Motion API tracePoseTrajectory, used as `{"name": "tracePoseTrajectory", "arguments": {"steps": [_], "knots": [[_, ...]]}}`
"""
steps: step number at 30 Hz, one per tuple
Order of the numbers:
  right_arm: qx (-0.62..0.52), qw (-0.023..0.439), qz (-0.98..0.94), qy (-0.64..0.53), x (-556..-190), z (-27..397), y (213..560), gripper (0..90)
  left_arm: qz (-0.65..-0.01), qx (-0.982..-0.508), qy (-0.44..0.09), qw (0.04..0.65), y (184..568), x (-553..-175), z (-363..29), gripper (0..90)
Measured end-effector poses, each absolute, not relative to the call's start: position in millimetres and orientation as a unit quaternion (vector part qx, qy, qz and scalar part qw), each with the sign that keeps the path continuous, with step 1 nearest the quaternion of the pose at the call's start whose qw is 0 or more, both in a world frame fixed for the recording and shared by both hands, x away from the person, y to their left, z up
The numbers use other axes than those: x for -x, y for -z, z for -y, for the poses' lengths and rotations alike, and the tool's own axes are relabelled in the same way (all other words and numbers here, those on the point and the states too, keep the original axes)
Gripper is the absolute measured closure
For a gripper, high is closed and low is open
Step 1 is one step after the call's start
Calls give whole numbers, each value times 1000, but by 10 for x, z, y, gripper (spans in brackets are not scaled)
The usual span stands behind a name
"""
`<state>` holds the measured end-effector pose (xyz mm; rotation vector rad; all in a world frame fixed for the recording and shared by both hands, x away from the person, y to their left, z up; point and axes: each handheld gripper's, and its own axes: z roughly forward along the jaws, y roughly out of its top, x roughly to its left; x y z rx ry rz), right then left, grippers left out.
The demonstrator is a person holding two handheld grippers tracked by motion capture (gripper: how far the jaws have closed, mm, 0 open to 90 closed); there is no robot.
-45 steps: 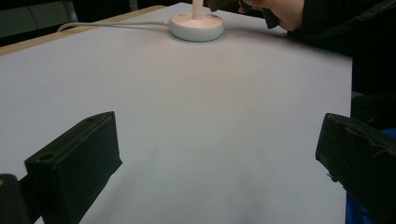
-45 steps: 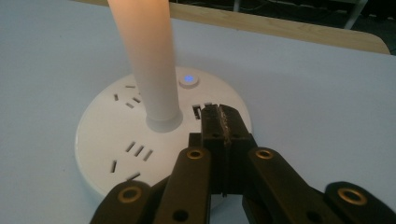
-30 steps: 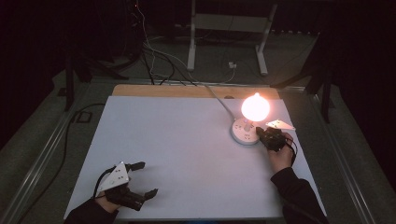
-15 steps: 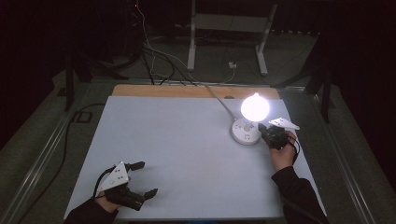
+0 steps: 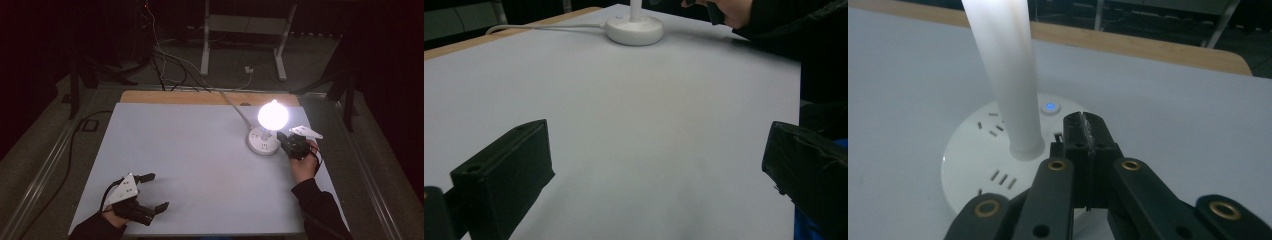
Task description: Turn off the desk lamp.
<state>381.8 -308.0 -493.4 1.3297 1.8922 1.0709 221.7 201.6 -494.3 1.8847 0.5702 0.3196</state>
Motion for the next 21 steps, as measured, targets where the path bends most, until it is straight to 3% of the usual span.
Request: {"name": "tracePoseTrajectory", "arguments": {"steps": [21], "knots": [[-505, 280, -724, -377, -3872, 3042, 5108, 900, -240, -794, -134, 542, 4944, -2215, -2016, 5]]}}
